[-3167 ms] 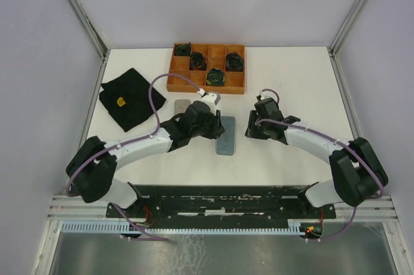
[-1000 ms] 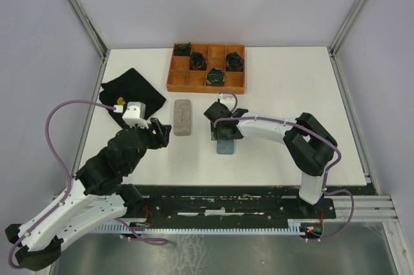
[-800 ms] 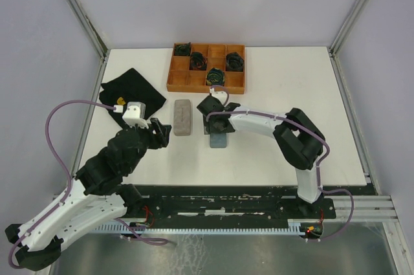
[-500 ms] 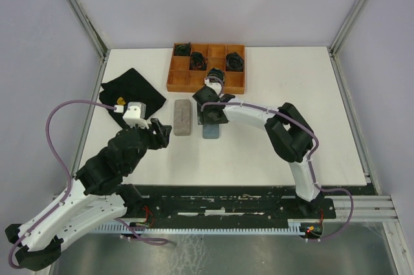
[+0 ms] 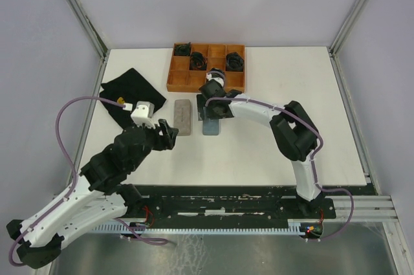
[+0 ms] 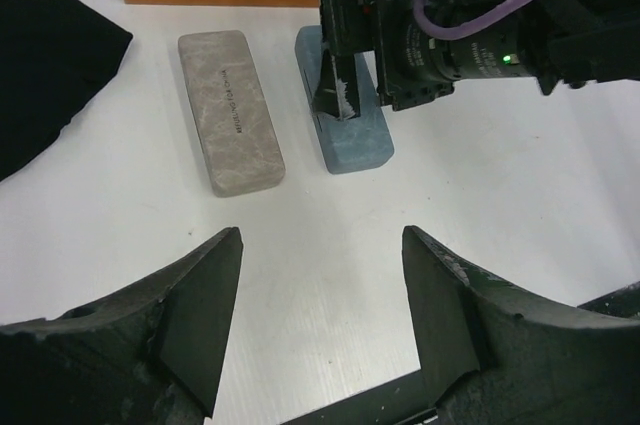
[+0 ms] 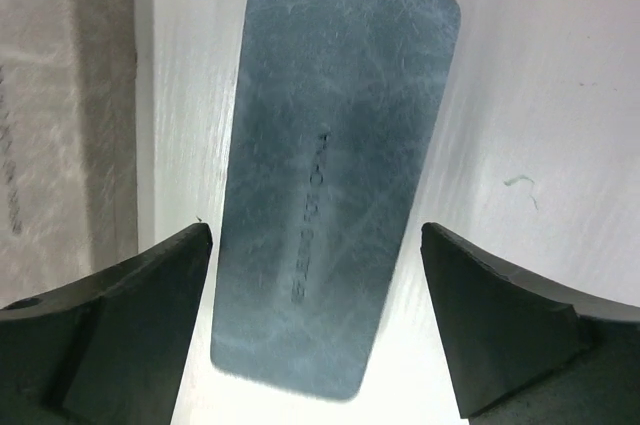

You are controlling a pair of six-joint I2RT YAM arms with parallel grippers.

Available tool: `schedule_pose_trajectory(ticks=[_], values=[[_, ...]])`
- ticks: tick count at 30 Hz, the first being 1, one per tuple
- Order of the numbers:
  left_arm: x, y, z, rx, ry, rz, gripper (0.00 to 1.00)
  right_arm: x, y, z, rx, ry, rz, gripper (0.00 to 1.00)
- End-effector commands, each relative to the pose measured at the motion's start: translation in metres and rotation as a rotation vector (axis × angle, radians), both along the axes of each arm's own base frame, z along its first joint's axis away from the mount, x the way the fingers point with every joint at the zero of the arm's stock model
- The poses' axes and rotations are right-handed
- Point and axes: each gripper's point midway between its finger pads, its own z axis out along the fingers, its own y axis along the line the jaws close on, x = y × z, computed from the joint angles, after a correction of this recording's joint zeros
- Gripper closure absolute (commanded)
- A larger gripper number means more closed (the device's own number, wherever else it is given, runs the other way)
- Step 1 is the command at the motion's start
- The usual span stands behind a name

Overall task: Organize the sunglasses
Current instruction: Move the sunglasses case at the center of the board, then reset both arms

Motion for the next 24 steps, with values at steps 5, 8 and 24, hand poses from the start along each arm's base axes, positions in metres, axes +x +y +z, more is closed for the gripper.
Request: schedule_pose_trajectory(ticks=[5, 8, 24], values=[[0.013, -0.030, 0.004, -0.048, 0.049, -0.032, 0.17, -0.018, -0.031, 0.147, 0.087, -0.307, 0.147, 0.06], [0.021, -0.038, 0.007, -0.016, 0.053, -0.035, 0.05, -0.043, -0.063, 0.169, 0.070, -0.406, 0.201, 0.06], [0.012, 0.028, 0.013, -0.037, -0.097, 0.167, 0.01, -0.163, -0.242, 0.222, 0.106, -0.759, -0.049, 0.06]])
